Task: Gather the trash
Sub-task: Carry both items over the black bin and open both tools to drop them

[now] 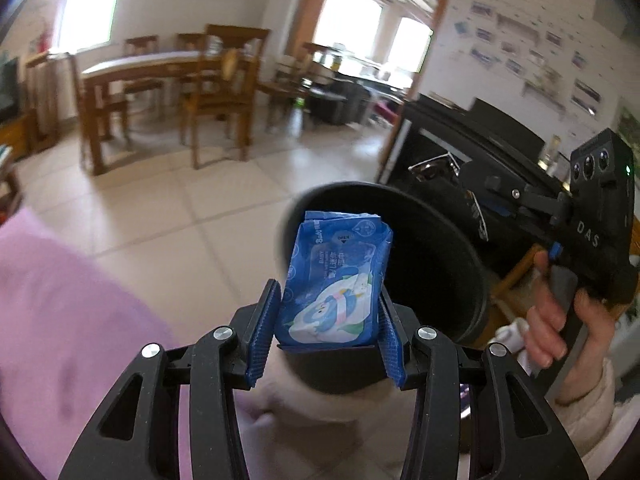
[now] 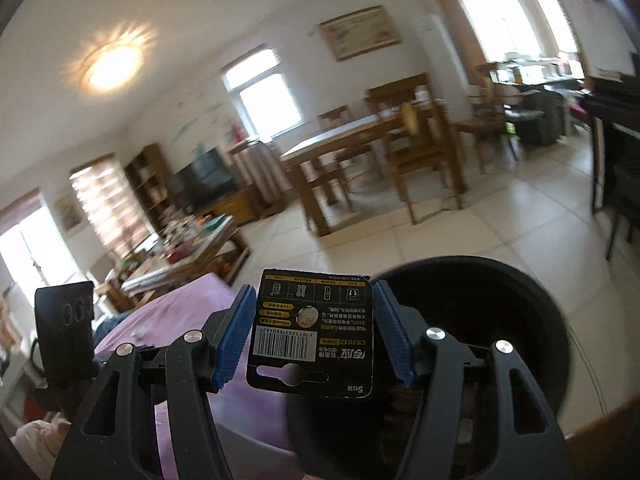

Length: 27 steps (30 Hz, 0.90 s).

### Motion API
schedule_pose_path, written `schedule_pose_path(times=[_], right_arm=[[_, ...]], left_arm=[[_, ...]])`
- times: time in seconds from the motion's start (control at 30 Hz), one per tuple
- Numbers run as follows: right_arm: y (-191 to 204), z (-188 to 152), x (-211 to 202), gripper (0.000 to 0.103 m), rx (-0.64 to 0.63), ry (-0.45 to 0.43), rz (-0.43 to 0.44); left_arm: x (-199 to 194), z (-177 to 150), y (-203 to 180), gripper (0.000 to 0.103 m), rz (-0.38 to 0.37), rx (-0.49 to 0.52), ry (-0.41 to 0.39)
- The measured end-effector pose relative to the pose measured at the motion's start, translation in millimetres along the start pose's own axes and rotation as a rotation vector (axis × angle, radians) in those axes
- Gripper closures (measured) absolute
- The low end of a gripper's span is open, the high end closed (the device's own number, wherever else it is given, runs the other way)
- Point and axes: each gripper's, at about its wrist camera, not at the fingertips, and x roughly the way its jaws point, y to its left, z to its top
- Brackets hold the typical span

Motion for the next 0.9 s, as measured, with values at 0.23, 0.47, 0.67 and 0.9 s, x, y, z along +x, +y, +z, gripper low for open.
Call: schedule_pose_path(times=[0.23, 0.47, 0.67, 0.9], right_arm=[[-53.4, -11.9, -12.4, 0.044, 0.081, -0.007, -0.063], [-69.4, -19.7, -9.4, 0.044, 0.126, -0.003, -0.062], [-78.2, -22.5, -12.4, 0.042, 0.140, 0.009, -0.046], [-74.4, -19.8, -14.2, 0.013, 0.156, 0.012, -0.035]], left_arm=[[65.3, 5.7, -46.8, 0.057, -0.054, 0.042, 0.052], [97.6, 5.6, -69.6, 0.057, -0.050, 0.061, 0.085], [99.6, 6.9, -76.3, 0.054, -0.035, 0.085, 0.094], [73.6, 5.0, -74.6, 0.016, 0.034, 0.121, 0.043]])
